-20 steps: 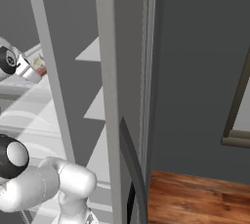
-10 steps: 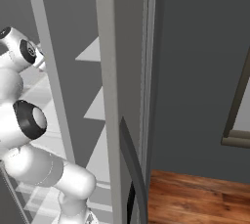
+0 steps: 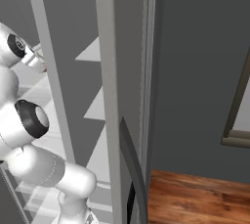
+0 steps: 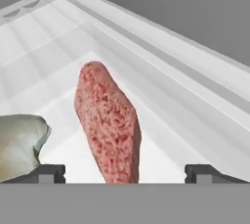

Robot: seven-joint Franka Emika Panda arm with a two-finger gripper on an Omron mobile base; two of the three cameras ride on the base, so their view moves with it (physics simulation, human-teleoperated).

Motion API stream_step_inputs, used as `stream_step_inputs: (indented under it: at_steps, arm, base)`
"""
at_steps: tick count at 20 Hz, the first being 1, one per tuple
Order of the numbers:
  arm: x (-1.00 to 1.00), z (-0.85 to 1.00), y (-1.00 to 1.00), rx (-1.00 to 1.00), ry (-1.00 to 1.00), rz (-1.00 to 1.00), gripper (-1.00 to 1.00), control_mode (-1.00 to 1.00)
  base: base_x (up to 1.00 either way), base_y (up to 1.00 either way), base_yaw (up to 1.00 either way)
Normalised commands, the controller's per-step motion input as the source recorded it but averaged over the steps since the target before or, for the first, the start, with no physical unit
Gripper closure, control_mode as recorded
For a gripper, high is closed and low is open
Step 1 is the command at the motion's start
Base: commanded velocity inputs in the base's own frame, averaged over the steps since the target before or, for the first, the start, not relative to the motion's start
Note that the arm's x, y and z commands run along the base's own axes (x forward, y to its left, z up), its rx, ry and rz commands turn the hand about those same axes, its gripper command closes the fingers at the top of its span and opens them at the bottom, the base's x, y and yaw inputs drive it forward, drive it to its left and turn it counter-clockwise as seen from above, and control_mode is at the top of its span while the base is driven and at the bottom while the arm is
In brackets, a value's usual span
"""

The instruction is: Pick up the frozen steak from the freezer, place it on any shelf in the fridge, and close the fridge and freezer doors when done.

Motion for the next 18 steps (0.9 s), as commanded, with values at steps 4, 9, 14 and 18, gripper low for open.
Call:
stream_step_inputs:
  at_steps: [4,9,14,18]
  arm:
    - [-1.0,0.0,0.0,0.0,0.0,0.03,-1.0,-1.0]
    - [-1.0,0.0,-0.02,0.0,0.0,0.05,-1.0,-1.0]
    - [-1.0,-0.04,-0.08,0.0,0.0,0.05,-1.0,-1.0]
    - [-1.0,-0.1,-0.49,0.02,0.04,0.08,-1.0,-1.0]
  base:
    - [0.0,0.0,0.0]
    - [0.0,0.0,0.0]
    - [0.0,0.0,0.0]
    - [0.0,0.0,0.0]
